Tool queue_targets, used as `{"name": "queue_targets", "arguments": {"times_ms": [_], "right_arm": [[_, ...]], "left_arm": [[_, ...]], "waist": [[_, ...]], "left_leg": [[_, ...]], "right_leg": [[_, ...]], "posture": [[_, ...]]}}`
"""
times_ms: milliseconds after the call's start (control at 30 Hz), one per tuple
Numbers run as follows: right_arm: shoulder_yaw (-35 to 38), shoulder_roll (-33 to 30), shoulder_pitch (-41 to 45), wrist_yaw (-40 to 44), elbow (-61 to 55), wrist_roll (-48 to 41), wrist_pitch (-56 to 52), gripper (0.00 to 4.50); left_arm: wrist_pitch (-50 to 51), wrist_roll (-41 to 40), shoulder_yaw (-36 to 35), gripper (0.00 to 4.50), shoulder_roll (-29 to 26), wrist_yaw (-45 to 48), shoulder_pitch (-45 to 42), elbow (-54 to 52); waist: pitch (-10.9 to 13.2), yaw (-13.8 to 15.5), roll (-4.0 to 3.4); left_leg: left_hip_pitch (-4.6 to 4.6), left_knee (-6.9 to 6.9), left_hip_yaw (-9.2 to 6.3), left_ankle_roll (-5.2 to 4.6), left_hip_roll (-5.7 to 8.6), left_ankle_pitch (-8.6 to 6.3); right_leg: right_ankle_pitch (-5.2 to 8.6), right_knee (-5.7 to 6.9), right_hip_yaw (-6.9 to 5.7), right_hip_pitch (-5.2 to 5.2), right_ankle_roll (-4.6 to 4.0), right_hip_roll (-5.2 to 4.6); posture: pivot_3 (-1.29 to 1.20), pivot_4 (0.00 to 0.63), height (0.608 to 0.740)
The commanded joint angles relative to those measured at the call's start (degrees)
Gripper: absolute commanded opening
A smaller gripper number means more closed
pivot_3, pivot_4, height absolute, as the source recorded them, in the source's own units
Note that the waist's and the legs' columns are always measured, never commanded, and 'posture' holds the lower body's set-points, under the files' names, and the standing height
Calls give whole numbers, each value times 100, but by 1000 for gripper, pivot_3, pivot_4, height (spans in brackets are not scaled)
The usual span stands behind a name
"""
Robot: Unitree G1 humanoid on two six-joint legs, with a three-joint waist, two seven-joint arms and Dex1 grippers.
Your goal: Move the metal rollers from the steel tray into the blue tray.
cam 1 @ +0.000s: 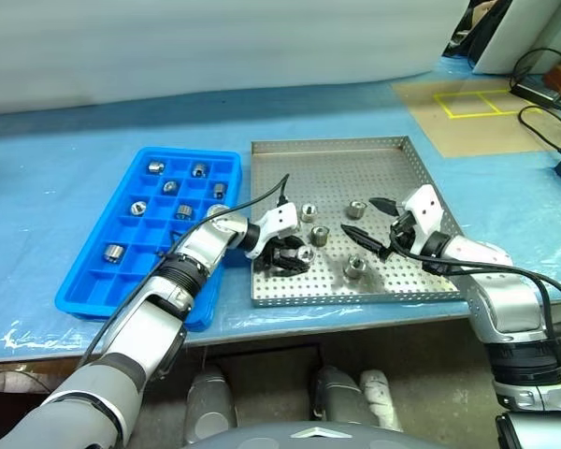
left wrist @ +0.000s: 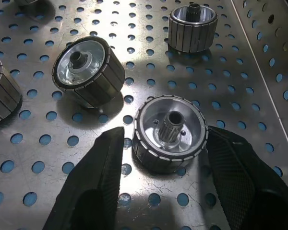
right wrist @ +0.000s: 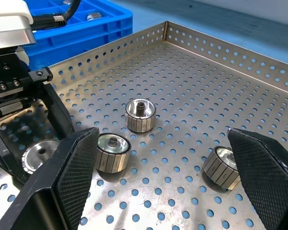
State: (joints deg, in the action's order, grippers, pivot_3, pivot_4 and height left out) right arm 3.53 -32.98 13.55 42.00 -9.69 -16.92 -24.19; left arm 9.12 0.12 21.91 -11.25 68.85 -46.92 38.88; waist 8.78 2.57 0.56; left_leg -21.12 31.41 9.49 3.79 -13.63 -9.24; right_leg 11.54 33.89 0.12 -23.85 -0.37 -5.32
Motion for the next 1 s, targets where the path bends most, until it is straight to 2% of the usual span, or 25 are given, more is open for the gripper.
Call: {"name": "queue_targets", "arguments": {"times_ms": [33,67,333,567,667,833,1000], "right_arm": [[-4,18,26,-28,-177,-8,111,4500],[-14,16,32,-28,-169,-7,116,4500],[-66,29,112,-13,-87,-30,142,4500],[-133,54,209,42,85,-4,201,4500],[-203,96,320,88,218,1,253,4500],[-313,172,543,196,470,26,347,4500],[-438,316,858,395,768,-48,424,4500]], "left_arm": [[-96,-20,-86,2246,91,-72,-1,40],[-103,-14,-116,2010,98,-135,-8,56],[-2,-212,-425,2010,-16,-107,7,-214],[753,-802,-743,2010,-842,444,515,-1906],[1013,-1039,-964,2010,-1401,570,882,-2628],[1062,-1077,-1199,2010,-2042,418,1240,-3101],[1315,-1389,-1576,2010,-2251,128,1362,-3526]], "waist": [[0,-1,0],[0,-1,0],[0,-16,0],[3,-65,0],[4,-87,-2],[5,-74,-3],[7,-8,-4]], "left_leg": [[-1,-1,0,-1,0,-1],[-1,-1,0,-2,0,-1],[-7,-12,0,-4,-3,-2],[-28,-30,4,1,-16,-1],[-27,-39,8,5,-18,0],[-28,-37,12,7,-16,0],[-28,-37,12,11,-17,2]], "right_leg": [[0,-2,0,0,0,0],[0,-3,-1,0,0,0],[0,-15,-4,-7,0,2],[0,-18,-4,-40,0,19],[0,-20,-5,-45,0,20],[1,-19,-5,-45,0,17],[0,-17,-6,-45,0,16]], "posture": [[-254,150,740],[-254,150,740],[-239,150,740],[-210,150,740],[-181,150,740],[-139,150,740],[-90,150,740]]}}
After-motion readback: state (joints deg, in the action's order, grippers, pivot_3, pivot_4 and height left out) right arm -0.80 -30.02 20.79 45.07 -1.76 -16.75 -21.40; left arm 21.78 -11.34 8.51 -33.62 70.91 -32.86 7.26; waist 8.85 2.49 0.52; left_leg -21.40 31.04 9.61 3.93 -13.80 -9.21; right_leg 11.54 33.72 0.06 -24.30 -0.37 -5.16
